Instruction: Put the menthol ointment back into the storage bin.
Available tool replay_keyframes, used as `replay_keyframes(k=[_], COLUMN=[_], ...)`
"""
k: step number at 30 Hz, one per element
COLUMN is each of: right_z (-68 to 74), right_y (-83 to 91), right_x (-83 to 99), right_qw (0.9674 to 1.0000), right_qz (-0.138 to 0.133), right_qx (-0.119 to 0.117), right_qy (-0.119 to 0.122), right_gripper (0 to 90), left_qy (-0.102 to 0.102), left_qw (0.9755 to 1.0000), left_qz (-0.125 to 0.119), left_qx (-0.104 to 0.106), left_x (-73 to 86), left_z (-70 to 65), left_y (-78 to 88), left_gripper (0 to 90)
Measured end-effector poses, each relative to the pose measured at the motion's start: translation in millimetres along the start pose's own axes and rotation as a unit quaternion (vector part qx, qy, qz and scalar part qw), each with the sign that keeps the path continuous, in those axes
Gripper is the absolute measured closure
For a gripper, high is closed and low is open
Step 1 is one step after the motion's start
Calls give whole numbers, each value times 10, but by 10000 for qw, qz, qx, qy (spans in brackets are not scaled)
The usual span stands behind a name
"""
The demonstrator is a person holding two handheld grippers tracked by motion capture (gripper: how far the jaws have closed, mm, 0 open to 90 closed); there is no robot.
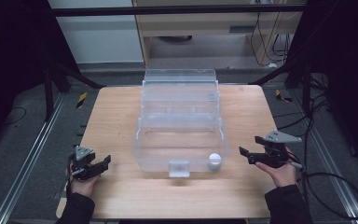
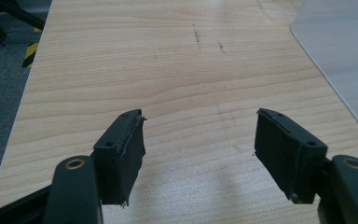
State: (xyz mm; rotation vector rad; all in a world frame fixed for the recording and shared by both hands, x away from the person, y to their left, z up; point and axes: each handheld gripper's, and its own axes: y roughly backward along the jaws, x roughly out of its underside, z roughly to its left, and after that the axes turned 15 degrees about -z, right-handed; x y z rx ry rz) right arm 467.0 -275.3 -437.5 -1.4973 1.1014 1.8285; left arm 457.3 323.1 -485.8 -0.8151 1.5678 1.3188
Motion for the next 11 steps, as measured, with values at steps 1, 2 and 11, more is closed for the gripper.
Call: replay_keyframes(k=[1, 2, 11], right_z=[-20, -39, -182], right_y=[9, 18, 9], right_x=[34, 65, 285], right_qw=[10000, 9999, 9989], right_qz=[-11, 20, 74], right_qx=[27, 85, 397], right_qy=[-32, -66, -219], right_gripper=[184, 179, 152], left_qy=[-1, -4, -42], left_qw=[10000, 10000, 9998], left_qz=[-3, -8, -9], left_qx=[-2, -10, -198], left_x=[-2, -4, 9], left_z=[-2, -4, 28], left_y=[1, 3, -11], left_gripper=[335, 337, 260])
